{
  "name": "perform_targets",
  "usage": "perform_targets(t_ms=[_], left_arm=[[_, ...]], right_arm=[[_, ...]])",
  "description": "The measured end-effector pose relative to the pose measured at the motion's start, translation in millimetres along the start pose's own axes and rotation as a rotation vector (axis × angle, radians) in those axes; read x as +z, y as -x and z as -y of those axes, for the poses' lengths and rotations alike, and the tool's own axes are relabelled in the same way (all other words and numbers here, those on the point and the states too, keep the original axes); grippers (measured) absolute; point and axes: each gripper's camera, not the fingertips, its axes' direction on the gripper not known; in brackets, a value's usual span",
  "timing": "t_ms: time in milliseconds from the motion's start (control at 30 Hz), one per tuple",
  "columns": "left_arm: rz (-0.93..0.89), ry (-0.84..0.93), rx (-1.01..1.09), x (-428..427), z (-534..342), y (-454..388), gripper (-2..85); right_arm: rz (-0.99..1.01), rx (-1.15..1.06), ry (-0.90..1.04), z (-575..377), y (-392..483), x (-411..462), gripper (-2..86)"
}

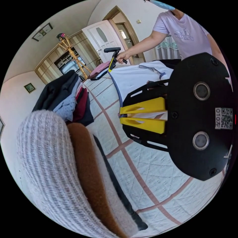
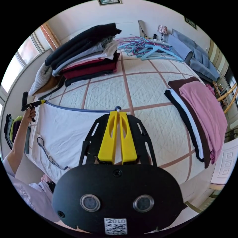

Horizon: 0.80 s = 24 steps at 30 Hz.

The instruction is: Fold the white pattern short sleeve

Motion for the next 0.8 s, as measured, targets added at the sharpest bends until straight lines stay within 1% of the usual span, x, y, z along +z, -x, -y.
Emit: perform_targets(t_ms=[67, 133, 167, 200, 233, 267, 333, 367, 433, 500, 533, 567, 633, 733, 800], left_arm=[[0.015, -0.034, 0.085, -15.6, -1.3, -20.6, 0.4], [0.035, -0.083, 0.273, -42.7, -9.5, -63.7, 0.4], [0.038, -0.093, 0.329, -50.2, -13.6, -76.5, 0.4], [0.038, -0.109, 0.439, -66.0, -24.9, -103.0, 0.3], [0.034, -0.132, 0.550, -82.6, -41.1, -129.9, 0.3], [0.030, -0.142, 0.599, -90.8, -50.6, -142.7, 0.3], [0.005, -0.152, 0.771, -119.7, -95.9, -188.6, 0.3], [0.003, -0.148, 0.808, -125.3, -108.5, -198.5, 0.3], [0.017, -0.141, 0.903, -140.1, -159.1, -228.2, 0.2], [0.011, -0.117, 0.937, -139.3, -190.3, -239.8, 0.2], [0.015, -0.069, 0.942, -132.3, -205.9, -243.4, 0.2], [0.020, -0.044, 0.934, -128.1, -211.4, -243.9, 0.2], [0.020, 0.036, 0.892, -112.9, -225.2, -242.7, 0.1], [0.047, 0.080, 0.846, -104.0, -231.4, -242.2, 0.2], [0.059, 0.066, 0.829, -108.2, -231.8, -244.2, 0.3]], right_arm=[[-0.002, -0.050, -0.081, -15.1, 6.3, -21.1, 3.8], [-0.016, -0.118, -0.151, -33.9, 15.6, -41.3, 3.8], [-0.023, -0.167, -0.201, -51.5, 22.5, -56.5, 3.8], [-0.021, -0.194, -0.228, -62.0, 26.1, -64.5, 3.8], [-0.006, -0.252, -0.284, -86.9, 33.1, -81.0, 3.7], [0.021, -0.314, -0.347, -116.3, 39.7, -97.2, 3.7], [0.077, -0.421, -0.427, -166.1, 48.4, -116.5, 3.7], [0.112, -0.488, -0.461, -200.0, 52.5, -124.2, 3.6], [0.160, -0.557, -0.459, -245.6, 53.9, -125.1, 3.6], [0.187, -0.563, -0.409, -280.4, 49.7, -112.9, 3.6], [0.202, -0.542, -0.354, -297.1, 45.3, -99.8, 3.6], [0.213, -0.525, -0.293, -309.2, 42.4, -86.5, 3.6], [0.203, -0.510, -0.231, -321.8, 42.4, -70.6, 3.6], [0.196, -0.497, -0.210, -331.4, 45.6, -57.0, 3.6], [0.190, -0.490, -0.206, -333.1, 46.3, -54.6, 3.6]])
